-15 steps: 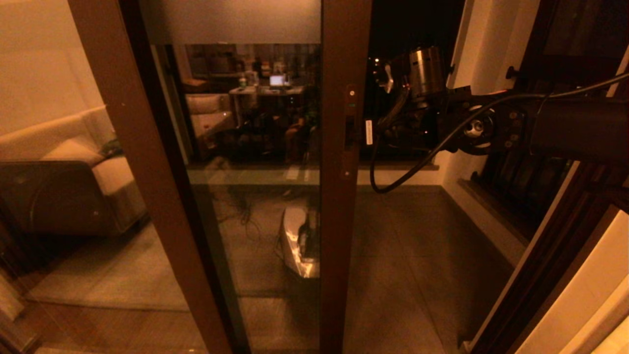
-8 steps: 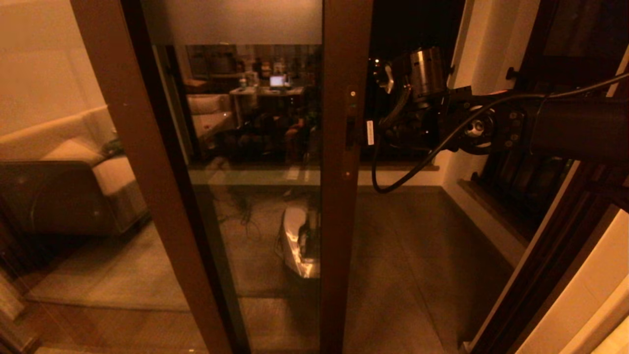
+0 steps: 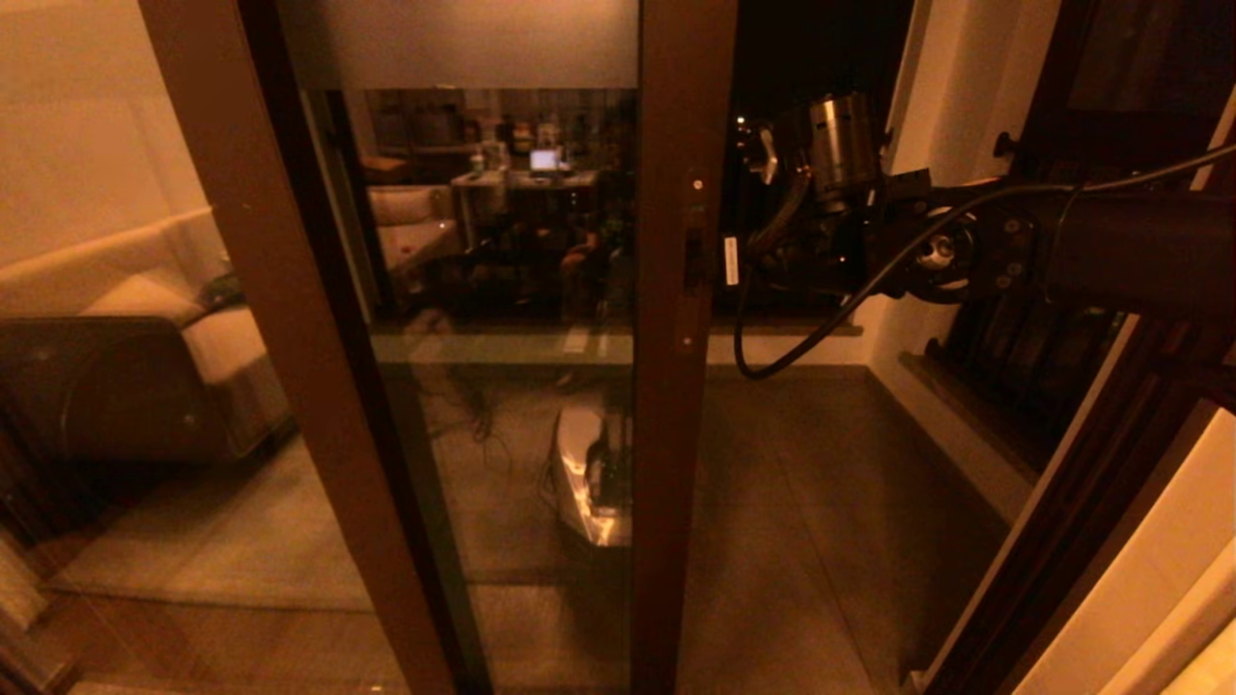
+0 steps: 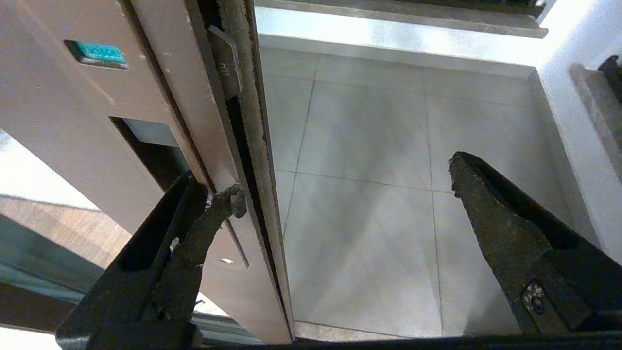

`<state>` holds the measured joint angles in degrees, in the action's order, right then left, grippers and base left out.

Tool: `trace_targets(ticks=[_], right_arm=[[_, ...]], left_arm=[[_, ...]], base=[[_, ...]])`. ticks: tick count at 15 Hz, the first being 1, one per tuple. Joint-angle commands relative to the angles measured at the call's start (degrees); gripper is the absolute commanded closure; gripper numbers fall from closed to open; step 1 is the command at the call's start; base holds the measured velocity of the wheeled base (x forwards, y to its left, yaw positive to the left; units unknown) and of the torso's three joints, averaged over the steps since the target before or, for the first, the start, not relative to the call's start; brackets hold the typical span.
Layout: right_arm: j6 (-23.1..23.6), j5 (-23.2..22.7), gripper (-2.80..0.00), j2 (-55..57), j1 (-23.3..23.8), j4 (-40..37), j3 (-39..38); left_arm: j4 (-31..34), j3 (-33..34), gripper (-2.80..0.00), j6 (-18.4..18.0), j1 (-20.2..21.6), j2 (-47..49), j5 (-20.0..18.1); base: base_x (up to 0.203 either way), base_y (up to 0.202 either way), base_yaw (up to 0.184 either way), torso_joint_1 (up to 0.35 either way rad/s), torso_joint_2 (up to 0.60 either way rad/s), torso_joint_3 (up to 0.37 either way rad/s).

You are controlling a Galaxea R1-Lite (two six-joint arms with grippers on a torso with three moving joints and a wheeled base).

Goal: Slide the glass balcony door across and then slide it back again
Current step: Close the slid door

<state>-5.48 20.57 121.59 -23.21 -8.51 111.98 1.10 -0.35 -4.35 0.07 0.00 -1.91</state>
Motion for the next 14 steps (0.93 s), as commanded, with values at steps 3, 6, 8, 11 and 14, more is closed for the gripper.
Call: trace_targets(ticks=[3, 6, 8, 11, 14], right_arm=[[0.0, 0.1, -2.8, -1.1, 1.2, -0.1, -1.1], [0.0, 0.1, -2.8, -3.4, 1.2, -0.1, -3.4], [0.0, 0.1, -2.8, -3.7, 1.2, 0.0, -3.6], [0.0, 0.1, -2.8, -3.9, 1.4, 0.0, -4.6], [0.0, 0.1, -2.8, -4.9, 1.8, 0.0, -5.6]], left_arm=[[0.0, 0.0, 0.0, 0.0, 0.0, 0.0, 0.0], [0.0, 0.0, 0.0, 0.0, 0.0, 0.0, 0.0], [0.0, 0.0, 0.0, 0.0, 0.0, 0.0, 0.0], [0.0, 0.0, 0.0, 0.0, 0.0, 0.0, 0.0], [0.0, 0.0, 0.0, 0.0, 0.0, 0.0, 0.0]], base=[[0.0, 0.0, 0.0, 0.0, 0.0, 0.0], [0.0, 0.0, 0.0, 0.0, 0.0, 0.0], [0.0, 0.0, 0.0, 0.0, 0.0, 0.0], [0.0, 0.0, 0.0, 0.0, 0.0, 0.0], [0.0, 0.0, 0.0, 0.0, 0.0, 0.0]])
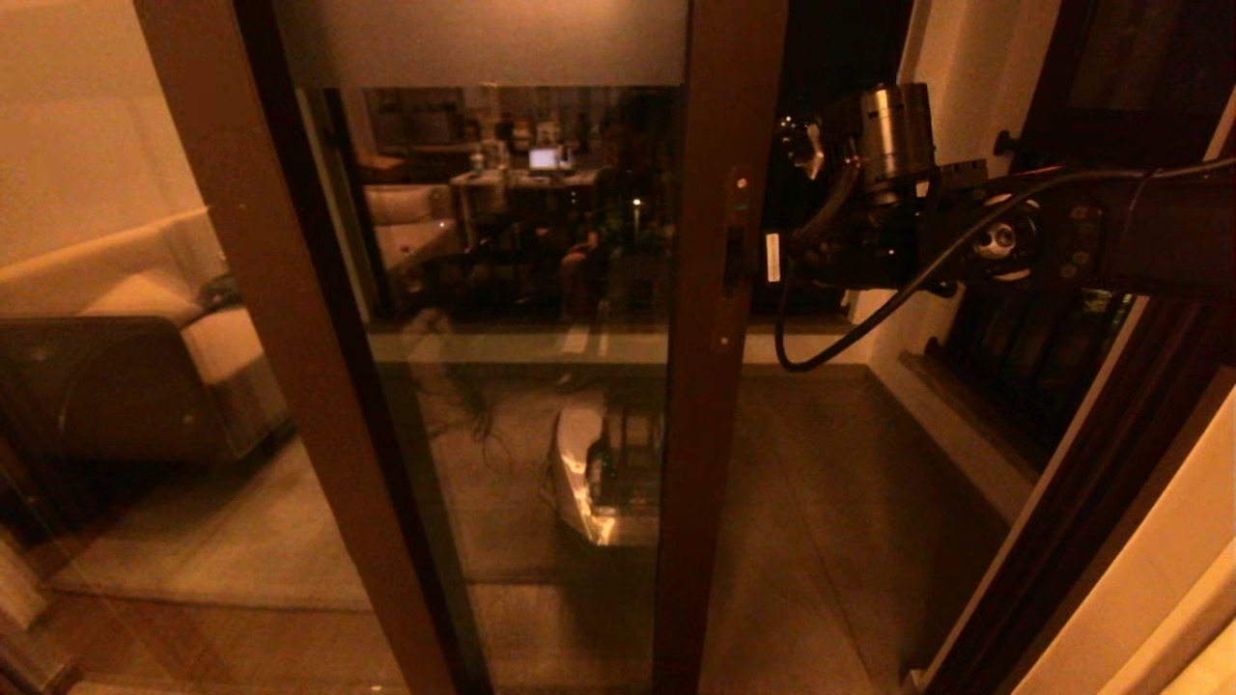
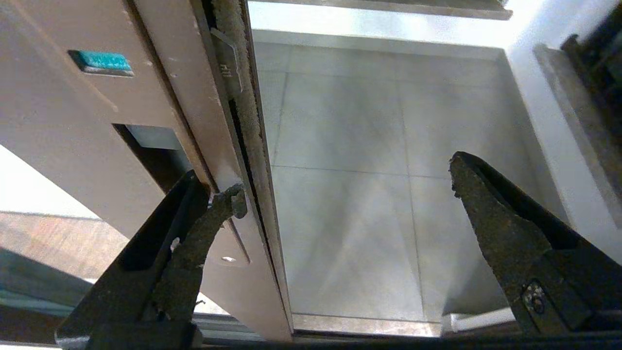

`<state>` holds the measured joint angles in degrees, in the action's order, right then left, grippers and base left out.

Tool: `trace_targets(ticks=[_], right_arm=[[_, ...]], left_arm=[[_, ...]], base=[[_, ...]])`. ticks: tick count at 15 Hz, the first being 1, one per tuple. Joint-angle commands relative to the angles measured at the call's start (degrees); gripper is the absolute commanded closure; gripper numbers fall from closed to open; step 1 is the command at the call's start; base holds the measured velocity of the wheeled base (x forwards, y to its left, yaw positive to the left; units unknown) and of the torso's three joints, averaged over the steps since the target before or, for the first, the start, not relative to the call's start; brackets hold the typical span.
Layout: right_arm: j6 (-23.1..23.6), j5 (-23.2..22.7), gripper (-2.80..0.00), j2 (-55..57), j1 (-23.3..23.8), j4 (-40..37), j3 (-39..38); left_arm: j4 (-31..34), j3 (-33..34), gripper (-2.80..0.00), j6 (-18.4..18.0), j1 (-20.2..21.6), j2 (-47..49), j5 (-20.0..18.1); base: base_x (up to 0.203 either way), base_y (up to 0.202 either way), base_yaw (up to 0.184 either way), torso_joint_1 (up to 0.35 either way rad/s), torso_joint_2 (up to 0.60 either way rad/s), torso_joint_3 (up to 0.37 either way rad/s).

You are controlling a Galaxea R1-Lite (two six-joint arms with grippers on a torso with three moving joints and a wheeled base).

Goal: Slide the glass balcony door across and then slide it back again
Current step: Close the slid door

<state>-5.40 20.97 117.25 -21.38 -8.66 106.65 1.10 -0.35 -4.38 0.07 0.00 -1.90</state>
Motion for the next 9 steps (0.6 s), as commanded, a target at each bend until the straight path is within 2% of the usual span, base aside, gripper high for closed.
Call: trace_targets(ticks=[1, 9], right_arm=[[0.0, -0.3, -2.8, -1.1, 0.0, 0.1, -0.9], [-0.3, -0.4, -2.8, -4.9, 1.6, 0.2, -5.9]], left_arm=[[0.0, 0.0, 0.0, 0.0, 0.1, 0.0, 0.0], [0.0, 0.0, 0.0, 0.0, 0.0, 0.0, 0.0]], base=[[0.0, 0.0, 0.0, 0.0, 0.0, 0.0], [0.0, 0.0, 0.0, 0.0, 0.0, 0.0]])
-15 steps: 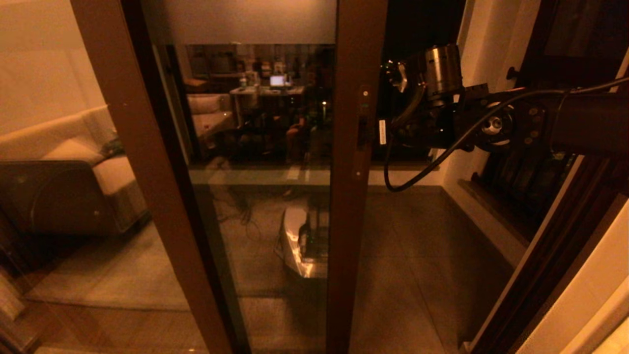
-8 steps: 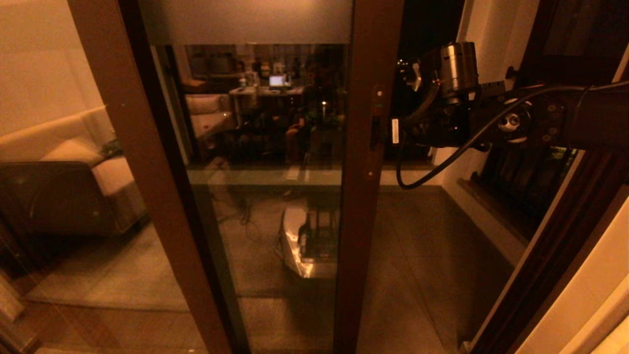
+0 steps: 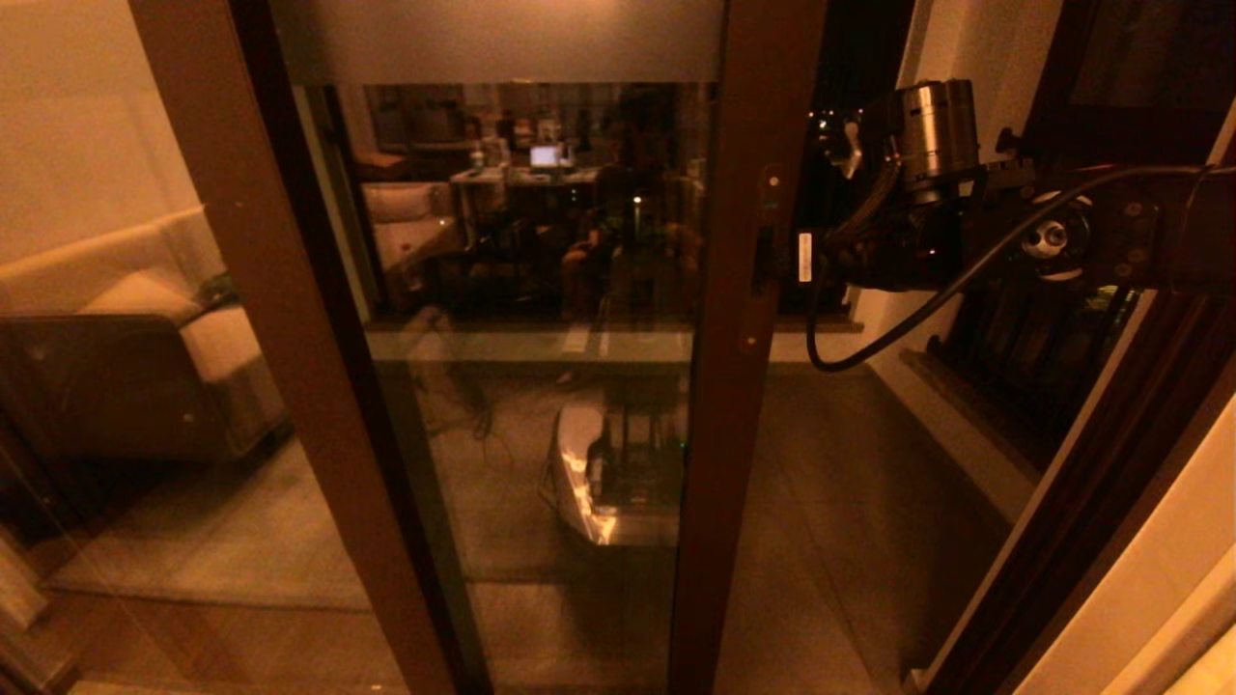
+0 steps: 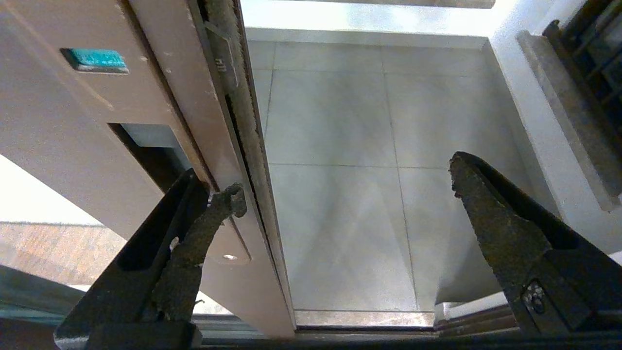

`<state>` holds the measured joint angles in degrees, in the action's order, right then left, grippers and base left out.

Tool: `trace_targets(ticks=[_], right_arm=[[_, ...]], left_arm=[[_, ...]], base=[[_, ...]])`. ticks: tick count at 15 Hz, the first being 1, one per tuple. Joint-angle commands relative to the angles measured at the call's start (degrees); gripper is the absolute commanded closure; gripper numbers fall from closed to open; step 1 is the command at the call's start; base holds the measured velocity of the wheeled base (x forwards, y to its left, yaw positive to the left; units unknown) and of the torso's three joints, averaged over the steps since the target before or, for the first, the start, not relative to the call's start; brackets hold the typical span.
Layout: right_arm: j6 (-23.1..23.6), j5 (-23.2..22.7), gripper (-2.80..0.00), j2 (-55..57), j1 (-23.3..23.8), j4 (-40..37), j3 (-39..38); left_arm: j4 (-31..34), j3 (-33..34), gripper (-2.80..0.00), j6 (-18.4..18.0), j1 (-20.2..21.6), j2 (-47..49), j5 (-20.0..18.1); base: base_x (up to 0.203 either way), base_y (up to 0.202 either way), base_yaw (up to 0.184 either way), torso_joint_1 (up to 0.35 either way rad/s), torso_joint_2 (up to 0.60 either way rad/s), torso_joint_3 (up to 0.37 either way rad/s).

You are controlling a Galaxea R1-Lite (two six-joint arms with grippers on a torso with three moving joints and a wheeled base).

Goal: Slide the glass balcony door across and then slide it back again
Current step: Close the slid door

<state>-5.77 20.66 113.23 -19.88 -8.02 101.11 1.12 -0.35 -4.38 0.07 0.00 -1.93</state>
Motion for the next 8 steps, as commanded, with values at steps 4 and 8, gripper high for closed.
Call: trace_targets(ticks=[4, 8], right_arm=[[0.1, -0.1, -2.8, -2.3, 1.1, -0.3, -2.3], [0.3, -0.2, -2.8, -2.6, 2.7, -0.1, -3.0]], left_arm=[[0.0, 0.0, 0.0, 0.0, 0.0, 0.0, 0.0], [0.0, 0.0, 0.0, 0.0, 0.0, 0.0, 0.0]], base=[[0.0, 0.0, 0.0, 0.0, 0.0, 0.0], [0.0, 0.0, 0.0, 0.0, 0.0, 0.0]])
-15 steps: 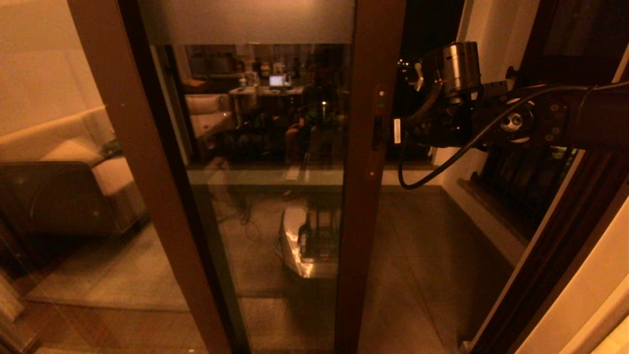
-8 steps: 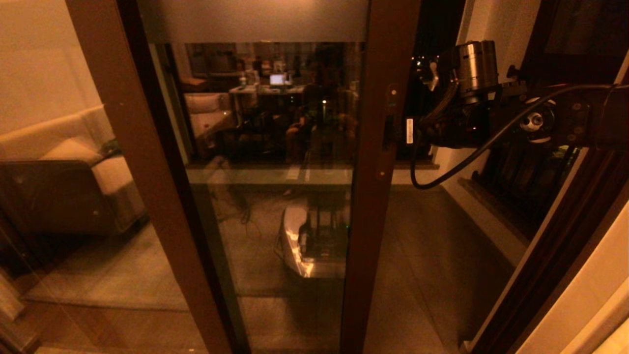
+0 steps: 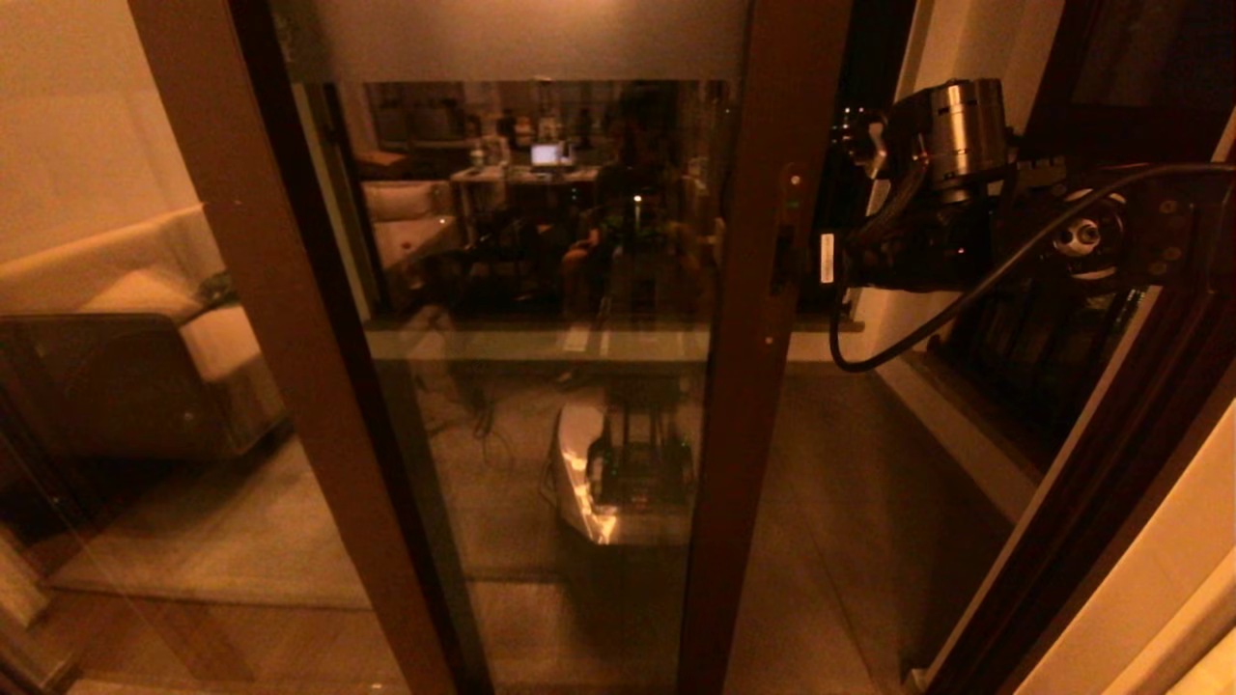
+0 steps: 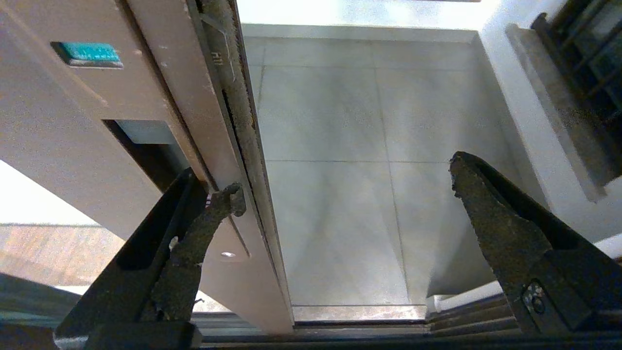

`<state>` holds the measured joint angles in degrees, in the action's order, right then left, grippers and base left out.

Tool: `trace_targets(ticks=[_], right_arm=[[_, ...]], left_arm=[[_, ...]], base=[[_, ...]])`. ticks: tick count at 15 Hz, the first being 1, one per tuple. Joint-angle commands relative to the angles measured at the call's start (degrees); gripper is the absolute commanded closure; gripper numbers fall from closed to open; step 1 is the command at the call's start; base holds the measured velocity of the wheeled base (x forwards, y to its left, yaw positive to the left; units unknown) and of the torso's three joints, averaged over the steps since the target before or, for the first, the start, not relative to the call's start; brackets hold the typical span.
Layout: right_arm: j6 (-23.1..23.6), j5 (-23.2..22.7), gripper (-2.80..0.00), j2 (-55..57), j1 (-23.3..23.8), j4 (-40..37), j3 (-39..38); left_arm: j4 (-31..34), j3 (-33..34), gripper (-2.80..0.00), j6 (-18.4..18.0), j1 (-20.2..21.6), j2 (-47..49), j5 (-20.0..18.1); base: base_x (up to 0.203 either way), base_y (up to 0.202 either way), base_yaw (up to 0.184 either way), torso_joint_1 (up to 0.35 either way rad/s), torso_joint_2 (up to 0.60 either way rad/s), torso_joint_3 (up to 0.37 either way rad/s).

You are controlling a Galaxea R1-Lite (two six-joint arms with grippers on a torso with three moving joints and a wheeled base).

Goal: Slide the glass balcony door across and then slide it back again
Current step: Close the slid door

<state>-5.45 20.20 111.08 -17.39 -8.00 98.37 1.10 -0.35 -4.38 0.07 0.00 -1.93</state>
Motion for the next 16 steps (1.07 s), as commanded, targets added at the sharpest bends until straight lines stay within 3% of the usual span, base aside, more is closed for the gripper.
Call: trace_targets(ticks=[1, 16], right_arm=[[0.0, 0.3, -2.8, -0.5, 0.6, 0.0, -0.5], [1.1, -0.1, -2.8, -0.5, 6.5, 0.4, -1.7]], left_arm=[[0.0, 0.0, 0.0, 0.0, 0.0, 0.0, 0.0], [0.0, 0.0, 0.0, 0.0, 0.0, 0.0, 0.0]], base=[[0.0, 0.0, 0.0, 0.0, 0.0, 0.0], [0.0, 0.0, 0.0, 0.0, 0.0, 0.0]])
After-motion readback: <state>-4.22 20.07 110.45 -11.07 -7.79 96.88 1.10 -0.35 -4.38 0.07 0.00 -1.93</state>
